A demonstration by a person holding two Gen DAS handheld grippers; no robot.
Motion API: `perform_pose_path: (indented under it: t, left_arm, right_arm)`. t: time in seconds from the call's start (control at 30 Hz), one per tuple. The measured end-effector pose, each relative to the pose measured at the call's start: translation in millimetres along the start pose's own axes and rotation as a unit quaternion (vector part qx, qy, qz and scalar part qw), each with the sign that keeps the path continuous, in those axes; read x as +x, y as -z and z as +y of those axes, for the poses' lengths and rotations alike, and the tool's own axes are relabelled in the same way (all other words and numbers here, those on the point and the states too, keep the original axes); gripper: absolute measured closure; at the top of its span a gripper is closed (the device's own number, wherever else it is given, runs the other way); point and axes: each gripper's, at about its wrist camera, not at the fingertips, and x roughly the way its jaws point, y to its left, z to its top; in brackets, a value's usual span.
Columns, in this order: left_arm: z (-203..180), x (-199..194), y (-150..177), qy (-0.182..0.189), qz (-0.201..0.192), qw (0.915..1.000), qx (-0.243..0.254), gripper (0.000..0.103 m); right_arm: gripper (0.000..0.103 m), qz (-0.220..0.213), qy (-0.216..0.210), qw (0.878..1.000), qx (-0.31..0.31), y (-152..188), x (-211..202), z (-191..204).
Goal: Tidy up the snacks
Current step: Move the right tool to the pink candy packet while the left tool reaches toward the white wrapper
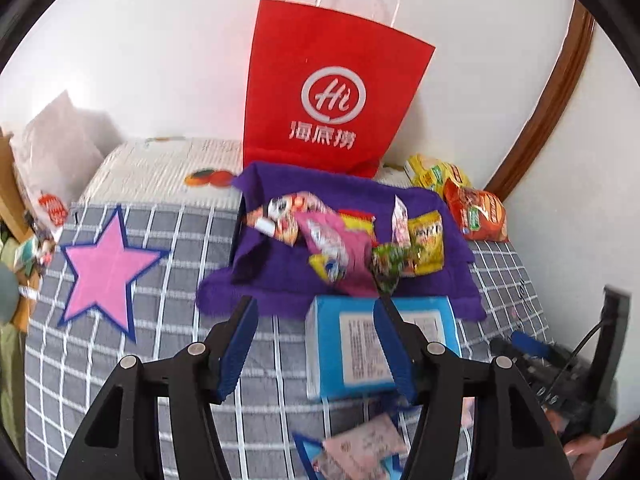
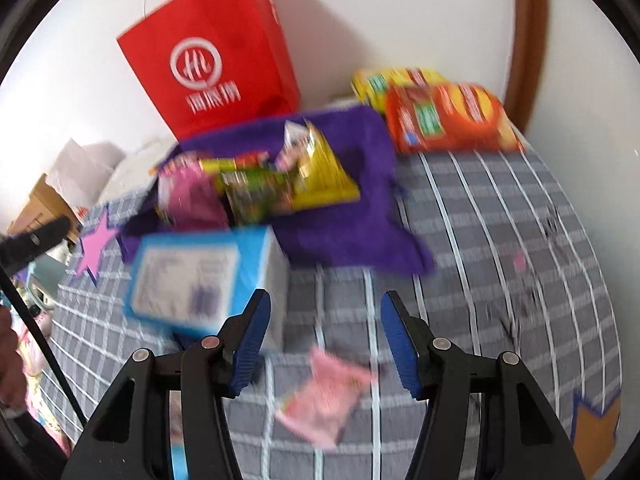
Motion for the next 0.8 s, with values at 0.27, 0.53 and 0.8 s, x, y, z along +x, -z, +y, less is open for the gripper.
perform_pose_path:
  t: [0.27, 0.53, 0.8]
  left_arm:
    - [1.7, -5.1, 42.1, 0.010, 0.025, 0.9996, 0.002, 0.045]
    - [9.0, -2.7, 71.4, 0.004, 0.046, 0.9989, 0.003, 0.045]
    - [16.4, 12.8, 86.2, -0.005, 0.068, 0.9976, -0.008, 0.045]
  right_arm:
    - [0.046, 0.013, 0.023, 0.999, 0.027, 52.6, 9.1, 4.4]
    - [0.046, 0.028, 0.030, 0.998, 0.049, 66.6, 39.5, 7.2]
    - [0.045, 0.004, 0.066, 0.997, 0.026, 66.1, 44.9, 20.5]
